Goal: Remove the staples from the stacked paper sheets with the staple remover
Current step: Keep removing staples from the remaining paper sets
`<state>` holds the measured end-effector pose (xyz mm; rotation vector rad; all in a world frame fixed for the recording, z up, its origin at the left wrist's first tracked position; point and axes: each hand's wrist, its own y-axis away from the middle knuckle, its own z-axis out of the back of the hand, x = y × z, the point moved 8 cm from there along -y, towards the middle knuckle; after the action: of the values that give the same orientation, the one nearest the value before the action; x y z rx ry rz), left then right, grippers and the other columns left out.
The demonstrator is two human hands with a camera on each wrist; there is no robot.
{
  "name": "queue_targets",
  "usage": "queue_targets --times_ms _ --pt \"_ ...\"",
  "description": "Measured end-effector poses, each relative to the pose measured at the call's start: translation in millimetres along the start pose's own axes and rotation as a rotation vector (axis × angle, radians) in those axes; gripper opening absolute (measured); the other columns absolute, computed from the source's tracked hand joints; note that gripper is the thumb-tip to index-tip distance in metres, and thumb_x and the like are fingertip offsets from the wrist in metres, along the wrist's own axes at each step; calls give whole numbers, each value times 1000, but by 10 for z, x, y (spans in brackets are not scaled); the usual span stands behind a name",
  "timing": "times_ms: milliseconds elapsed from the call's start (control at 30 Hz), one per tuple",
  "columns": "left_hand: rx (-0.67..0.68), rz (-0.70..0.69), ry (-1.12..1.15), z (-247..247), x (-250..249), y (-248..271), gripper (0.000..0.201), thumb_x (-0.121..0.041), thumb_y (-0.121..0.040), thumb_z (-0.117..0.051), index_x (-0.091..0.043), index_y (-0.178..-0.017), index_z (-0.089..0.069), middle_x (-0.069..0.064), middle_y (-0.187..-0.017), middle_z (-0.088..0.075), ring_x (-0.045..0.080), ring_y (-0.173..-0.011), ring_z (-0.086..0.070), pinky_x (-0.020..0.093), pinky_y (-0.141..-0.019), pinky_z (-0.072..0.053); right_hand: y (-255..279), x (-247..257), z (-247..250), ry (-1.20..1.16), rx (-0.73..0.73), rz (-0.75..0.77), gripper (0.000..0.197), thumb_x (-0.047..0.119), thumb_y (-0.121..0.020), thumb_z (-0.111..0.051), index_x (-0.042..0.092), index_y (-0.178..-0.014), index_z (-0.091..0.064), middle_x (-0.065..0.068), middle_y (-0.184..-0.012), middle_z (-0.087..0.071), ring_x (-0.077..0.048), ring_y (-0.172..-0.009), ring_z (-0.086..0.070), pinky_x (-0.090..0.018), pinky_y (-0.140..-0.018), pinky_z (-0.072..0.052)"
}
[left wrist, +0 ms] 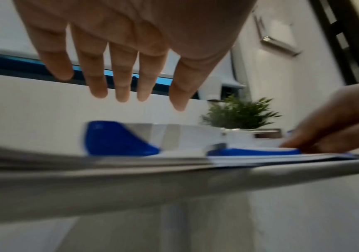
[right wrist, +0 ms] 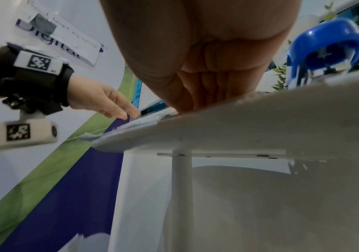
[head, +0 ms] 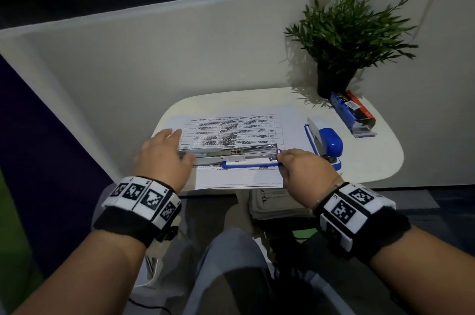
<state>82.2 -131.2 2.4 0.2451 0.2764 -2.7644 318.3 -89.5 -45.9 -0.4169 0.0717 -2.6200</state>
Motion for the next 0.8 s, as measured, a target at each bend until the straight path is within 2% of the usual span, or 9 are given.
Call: queue_targets --times_ms 67,100,200,267,400,500,600,667,800 --pt "-18 -164 37 -13 -341 91 57 -36 -89 -56 -22 -141 -38 -1 -149 -33 23 -135 -29 35 -112 -22 43 -1 124 -78 20 -39 30 17 -94 -47 17 -122 -59 -2 -120 -62 -21 -108 -57 -28 -87 -45" --pt "-21 -227 48 -26 -496 142 57 -38 -88 -56 -24 -141 -39 -2 -149 -33 21 -136 -28 35 -113 -20 87 -10 266 -139 -24 -58 29 16 -92 -50 16 -119 -62 -4 -118 -63 -23 -106 -58 -29 -86 -45" --pt "0 -307 93 -105 -767 264 57 -42 -88 -54 -29 -141 -38 -7 -150 -31 17 -138 -25 35 -115 -17 229 -172 934 -266 -379 -108 15 13 -85 -61 12 -96 -71 -7 -95 -68 -27 -88 -62 -32 -78 -45" --pt "26 -328 101 -173 -845 302 57 -43 -89 -53 -30 -141 -36 -8 -151 -28 16 -139 -22 33 -114 -14 180 -523 1202 -236 -436 -254 10 15 -85 -61 13 -89 -70 -8 -90 -66 -29 -85 -60 -34 -77 -45" --pt "60 -324 126 -247 -885 317 60 -50 -85 -45 -31 -141 -37 -8 -151 -26 16 -139 -20 33 -114 -12 -105 -1305 1133 -10 -147 -532 17 23 -83 -65 13 -96 -66 -15 -100 -65 -30 -86 -52 -30 -71 -38" --pt "59 -315 149 -263 -876 308 57 -43 -87 -55 -28 -139 -40 -6 -150 -29 17 -138 -23 35 -115 -15 -231 -1544 895 39 30 -582 45 37 -82 -71 12 -116 -55 -15 -99 -59 -30 -89 -53 -30 -70 -38" --pt "38 -308 169 -232 -883 307 56 -44 -86 -56 -28 -138 -42 -6 -148 -32 17 -136 -25 34 -113 -16 -352 -1631 787 86 97 -599 59 47 -81 -70 9 -120 -50 -13 -97 -57 -30 -89 -53 -30 -71 -38" --pt "20 -299 191 -194 -893 309 55 -41 -86 -58 -29 -137 -43 -7 -147 -33 15 -135 -25 33 -113 -16 -429 -1660 739 133 122 -596 54 44 -80 -72 5 -113 -55 -12 -92 -57 -29 -84 -53 -31 -70 -39" --pt "-15 -299 219 -85 -910 327 53 -39 -87 -59 -29 -136 -44 -8 -145 -34 14 -133 -27 33 -111 -19 -470 -1682 725 148 138 -596 46 37 -76 -77 6 -105 -60 -14 -96 -63 -31 -88 -58 -30 -69 -41"
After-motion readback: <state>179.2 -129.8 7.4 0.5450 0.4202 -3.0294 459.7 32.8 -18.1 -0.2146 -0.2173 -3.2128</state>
